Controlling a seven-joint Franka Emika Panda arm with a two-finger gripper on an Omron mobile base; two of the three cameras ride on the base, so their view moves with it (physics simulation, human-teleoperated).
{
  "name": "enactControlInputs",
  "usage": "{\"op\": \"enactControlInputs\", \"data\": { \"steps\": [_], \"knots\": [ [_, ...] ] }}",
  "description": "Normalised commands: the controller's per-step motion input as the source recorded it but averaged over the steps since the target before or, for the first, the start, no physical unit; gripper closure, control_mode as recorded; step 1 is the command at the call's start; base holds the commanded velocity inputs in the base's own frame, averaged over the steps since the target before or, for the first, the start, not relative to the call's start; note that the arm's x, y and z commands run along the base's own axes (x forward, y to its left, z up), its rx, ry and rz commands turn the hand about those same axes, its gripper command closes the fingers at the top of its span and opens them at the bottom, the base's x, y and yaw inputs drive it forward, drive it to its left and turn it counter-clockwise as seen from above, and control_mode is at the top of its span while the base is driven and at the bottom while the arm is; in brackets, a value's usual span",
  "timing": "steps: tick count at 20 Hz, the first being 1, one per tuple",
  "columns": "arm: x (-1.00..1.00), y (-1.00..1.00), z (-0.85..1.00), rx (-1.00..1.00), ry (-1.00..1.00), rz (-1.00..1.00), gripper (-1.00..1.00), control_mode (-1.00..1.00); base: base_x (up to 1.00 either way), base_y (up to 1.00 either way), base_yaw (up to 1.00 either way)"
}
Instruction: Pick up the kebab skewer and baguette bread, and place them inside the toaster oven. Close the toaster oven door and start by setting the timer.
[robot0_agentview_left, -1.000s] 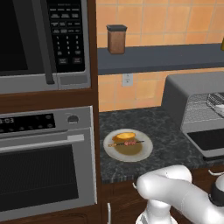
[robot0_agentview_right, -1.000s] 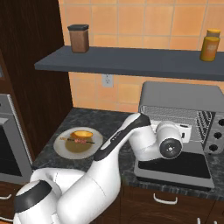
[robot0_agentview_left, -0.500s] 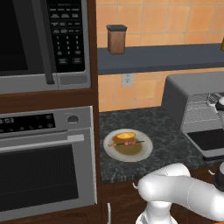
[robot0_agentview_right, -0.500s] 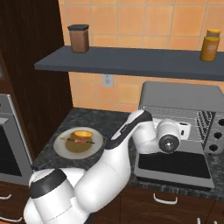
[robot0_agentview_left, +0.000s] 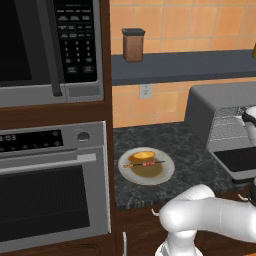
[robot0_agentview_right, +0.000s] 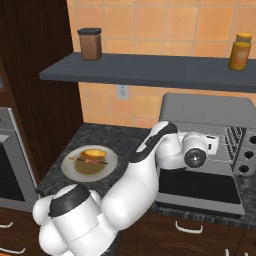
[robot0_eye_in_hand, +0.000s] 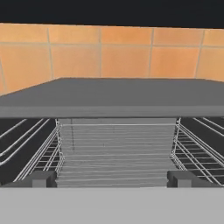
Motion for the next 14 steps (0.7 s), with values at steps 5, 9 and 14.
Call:
{"op": "enactControlInputs", "data": {
  "steps": [5,9,14],
  "knots": [
    [0.34,0.00,-0.08,0.00,0.07,0.00,-1.00,-1.00,0.00,0.00,0.00],
    [0.24,0.00,-0.16,0.00,0.05,0.00,-1.00,-1.00,0.00,0.00,0.00],
    [0.21,0.00,-0.09,0.00,0.03,0.00,-1.00,-1.00,0.00,0.00,0.00]
  ]
}}
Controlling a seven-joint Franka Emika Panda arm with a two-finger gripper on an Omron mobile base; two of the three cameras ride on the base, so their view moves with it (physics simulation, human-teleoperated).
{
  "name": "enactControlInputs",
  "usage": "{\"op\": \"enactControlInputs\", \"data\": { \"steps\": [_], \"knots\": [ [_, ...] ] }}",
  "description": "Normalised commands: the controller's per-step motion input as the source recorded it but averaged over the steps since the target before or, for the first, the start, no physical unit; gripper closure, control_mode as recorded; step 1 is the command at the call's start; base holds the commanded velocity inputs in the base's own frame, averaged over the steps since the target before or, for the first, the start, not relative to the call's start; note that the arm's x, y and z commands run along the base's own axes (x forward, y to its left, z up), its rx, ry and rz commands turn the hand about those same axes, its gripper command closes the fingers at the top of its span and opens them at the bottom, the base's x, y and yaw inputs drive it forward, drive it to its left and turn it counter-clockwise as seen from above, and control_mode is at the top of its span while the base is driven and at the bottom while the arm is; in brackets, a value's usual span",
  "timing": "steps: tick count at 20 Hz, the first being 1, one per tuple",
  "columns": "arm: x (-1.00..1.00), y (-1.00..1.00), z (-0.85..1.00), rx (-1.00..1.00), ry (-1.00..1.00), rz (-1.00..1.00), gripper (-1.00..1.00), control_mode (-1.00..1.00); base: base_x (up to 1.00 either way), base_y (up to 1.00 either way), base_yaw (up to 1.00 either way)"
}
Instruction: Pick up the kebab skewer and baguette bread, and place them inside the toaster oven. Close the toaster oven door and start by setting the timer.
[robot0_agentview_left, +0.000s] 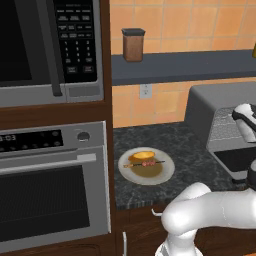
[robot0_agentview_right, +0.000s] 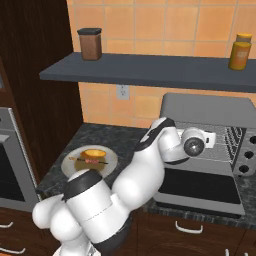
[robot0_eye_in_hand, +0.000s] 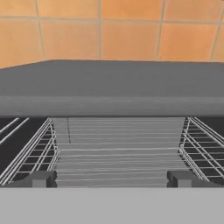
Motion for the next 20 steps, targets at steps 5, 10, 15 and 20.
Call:
{"op": "enactControlInputs", "data": {
  "steps": [5,10,15,20],
  "knots": [
    [0.14,0.00,-0.16,0.00,0.08,0.00,-1.00,-1.00,0.00,0.00,0.00],
    [0.22,0.00,-0.05,0.00,0.07,0.00,-1.00,-1.00,0.00,0.00,0.00],
    [0.19,0.00,-0.13,0.00,0.09,0.00,-1.00,-1.00,0.00,0.00,0.00],
    [0.09,0.00,-0.23,0.00,0.10,0.00,-1.00,-1.00,0.00,0.00,0.00]
  ]
}}
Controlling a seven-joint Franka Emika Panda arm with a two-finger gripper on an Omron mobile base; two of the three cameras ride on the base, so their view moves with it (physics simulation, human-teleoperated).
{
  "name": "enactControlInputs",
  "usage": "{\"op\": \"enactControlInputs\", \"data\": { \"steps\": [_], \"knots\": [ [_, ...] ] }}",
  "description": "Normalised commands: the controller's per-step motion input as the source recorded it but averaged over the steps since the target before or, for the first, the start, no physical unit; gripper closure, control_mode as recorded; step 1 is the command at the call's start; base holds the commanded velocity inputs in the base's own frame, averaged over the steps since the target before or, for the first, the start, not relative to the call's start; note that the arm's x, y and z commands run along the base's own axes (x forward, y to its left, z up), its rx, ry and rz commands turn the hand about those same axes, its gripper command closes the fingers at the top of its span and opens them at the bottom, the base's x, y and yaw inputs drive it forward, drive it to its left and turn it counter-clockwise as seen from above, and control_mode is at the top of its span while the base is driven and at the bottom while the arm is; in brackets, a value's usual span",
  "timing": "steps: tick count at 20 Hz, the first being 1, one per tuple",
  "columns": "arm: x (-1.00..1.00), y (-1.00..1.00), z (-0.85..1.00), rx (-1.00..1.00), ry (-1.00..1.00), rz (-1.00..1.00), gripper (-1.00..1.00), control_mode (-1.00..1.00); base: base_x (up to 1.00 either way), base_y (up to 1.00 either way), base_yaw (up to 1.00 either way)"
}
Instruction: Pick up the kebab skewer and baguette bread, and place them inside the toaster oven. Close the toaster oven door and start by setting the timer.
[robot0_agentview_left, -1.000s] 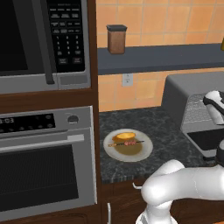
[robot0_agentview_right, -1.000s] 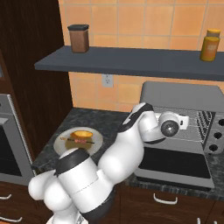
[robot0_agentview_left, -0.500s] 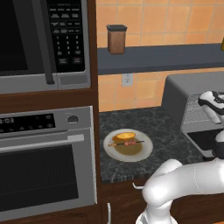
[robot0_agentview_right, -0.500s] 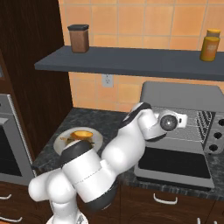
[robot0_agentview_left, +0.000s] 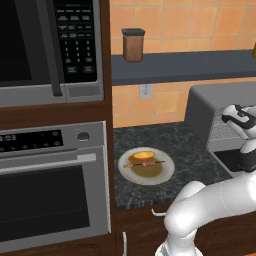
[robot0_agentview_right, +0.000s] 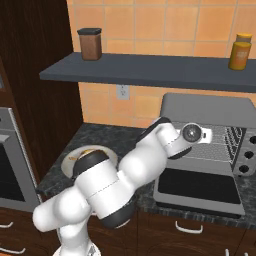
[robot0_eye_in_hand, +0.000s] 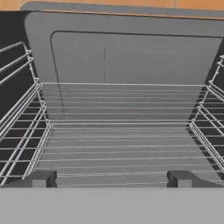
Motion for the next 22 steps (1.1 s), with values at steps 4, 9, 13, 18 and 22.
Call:
{"op": "enactControlInputs", "data": {
  "steps": [4,9,13,18,22],
  "knots": [
    [0.05,0.00,-0.23,0.00,0.10,0.00,-1.00,-1.00,0.00,0.00,0.00],
    [0.00,0.00,-0.20,0.00,0.13,0.00,-1.00,-1.00,0.00,0.00,0.00],
    [0.00,0.00,-0.21,0.00,0.13,0.00,-1.00,-1.00,0.00,0.00,0.00],
    [0.00,0.00,-0.28,0.00,0.03,0.00,-1.00,-1.00,0.00,0.00,0.00],
    [-0.11,0.00,-0.42,0.00,0.00,0.00,-1.00,-1.00,0.00,0.00,0.00]
  ]
}}
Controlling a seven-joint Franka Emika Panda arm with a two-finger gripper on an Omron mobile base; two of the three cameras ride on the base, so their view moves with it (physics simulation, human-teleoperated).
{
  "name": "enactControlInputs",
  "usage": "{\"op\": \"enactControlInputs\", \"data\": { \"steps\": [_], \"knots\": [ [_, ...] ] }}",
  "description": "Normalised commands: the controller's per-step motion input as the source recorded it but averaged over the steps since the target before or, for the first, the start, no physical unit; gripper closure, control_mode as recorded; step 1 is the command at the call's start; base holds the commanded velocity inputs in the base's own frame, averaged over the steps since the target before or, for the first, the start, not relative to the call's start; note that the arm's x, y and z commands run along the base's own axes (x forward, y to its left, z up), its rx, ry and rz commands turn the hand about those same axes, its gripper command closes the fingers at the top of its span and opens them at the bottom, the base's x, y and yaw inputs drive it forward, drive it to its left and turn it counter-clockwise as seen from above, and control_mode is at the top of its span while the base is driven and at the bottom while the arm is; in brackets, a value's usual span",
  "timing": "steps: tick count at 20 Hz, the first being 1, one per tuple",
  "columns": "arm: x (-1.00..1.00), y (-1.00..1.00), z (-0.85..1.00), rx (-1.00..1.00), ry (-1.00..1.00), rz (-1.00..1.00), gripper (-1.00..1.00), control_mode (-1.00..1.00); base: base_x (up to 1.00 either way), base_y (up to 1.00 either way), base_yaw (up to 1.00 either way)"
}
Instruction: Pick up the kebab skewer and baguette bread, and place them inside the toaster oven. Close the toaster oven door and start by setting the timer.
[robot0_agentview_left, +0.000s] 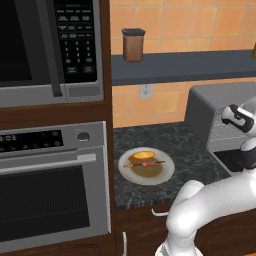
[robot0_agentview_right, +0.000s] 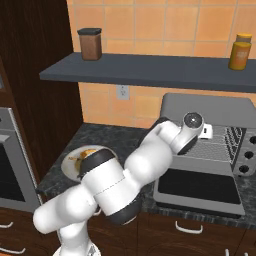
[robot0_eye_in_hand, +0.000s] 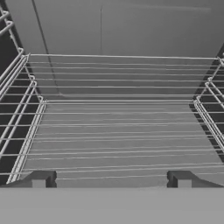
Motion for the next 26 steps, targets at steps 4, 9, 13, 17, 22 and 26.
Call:
{"op": "enactControlInputs", "data": {
  "steps": [4,9,13,17,22,26],
  "knots": [
    [-0.27,0.00,-0.48,0.00,0.00,0.00,-1.00,-1.00,0.00,0.00,0.00],
    [-0.42,0.00,-0.52,0.00,0.02,0.00,-1.00,-1.00,0.00,0.00,0.00],
    [-0.58,0.00,-0.53,0.00,0.04,0.00,-1.00,-1.00,0.00,0.00,0.00],
    [-0.62,0.00,-0.57,0.00,0.06,0.00,-1.00,-1.00,0.00,0.00,0.00],
    [-0.60,0.00,-0.56,0.00,0.07,0.00,-1.00,-1.00,0.00,0.00,0.00],
    [-0.58,0.00,-0.53,0.00,0.08,0.00,-1.00,-1.00,0.00,0.00,0.00]
  ]
}}
